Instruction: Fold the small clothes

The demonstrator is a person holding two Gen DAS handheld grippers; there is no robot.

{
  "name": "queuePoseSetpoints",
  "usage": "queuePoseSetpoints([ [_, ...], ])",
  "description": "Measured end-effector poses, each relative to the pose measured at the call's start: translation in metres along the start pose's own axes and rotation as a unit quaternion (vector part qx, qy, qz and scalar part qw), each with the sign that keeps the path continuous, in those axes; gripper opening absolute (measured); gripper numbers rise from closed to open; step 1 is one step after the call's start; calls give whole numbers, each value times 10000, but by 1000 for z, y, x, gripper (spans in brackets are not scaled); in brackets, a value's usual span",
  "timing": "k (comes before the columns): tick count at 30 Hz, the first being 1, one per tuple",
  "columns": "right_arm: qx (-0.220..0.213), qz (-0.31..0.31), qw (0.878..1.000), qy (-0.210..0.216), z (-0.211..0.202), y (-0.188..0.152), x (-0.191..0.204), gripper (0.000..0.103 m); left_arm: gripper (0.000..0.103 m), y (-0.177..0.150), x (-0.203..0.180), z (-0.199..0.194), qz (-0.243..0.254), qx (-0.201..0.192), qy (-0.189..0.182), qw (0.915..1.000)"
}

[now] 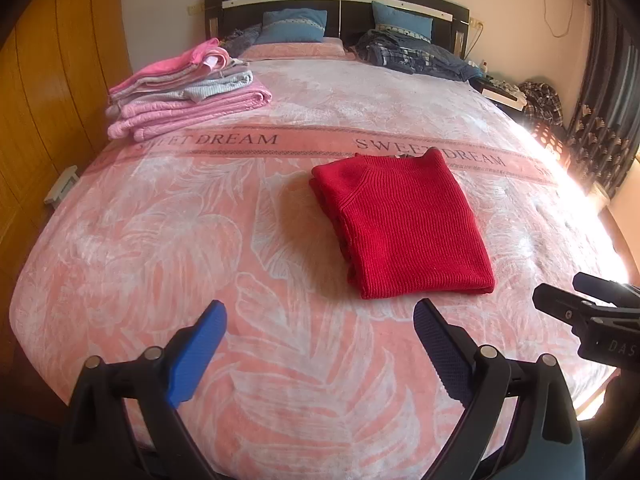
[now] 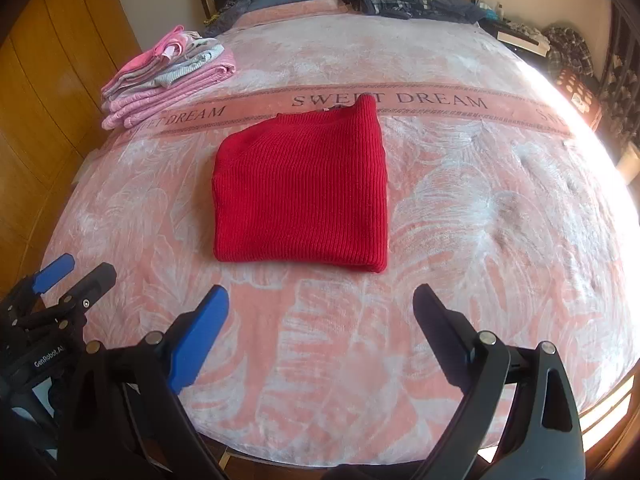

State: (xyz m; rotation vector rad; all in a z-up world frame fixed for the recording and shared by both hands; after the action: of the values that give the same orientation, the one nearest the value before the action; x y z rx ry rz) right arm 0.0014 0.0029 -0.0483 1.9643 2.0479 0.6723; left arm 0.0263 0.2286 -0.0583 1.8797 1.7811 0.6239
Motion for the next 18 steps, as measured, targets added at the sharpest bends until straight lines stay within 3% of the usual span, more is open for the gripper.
queuePoseSetpoints([
  [18, 157, 112, 9995, -230, 15, -5, -17, 93, 95, -2, 2, 12, 27, 143, 113, 9998],
])
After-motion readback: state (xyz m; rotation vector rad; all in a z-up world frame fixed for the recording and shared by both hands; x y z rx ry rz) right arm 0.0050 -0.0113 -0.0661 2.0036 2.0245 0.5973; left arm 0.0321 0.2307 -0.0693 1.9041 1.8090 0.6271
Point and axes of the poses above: each gripper's, at about its wrist camera, not at the fingertips, and z roughly the way its jaws point, x to its left, y to its top, the point moved 4 cm from there along z, roughly the way its jaws point, and after that the axes turned 3 degrees about x, right-handed, at the moved point
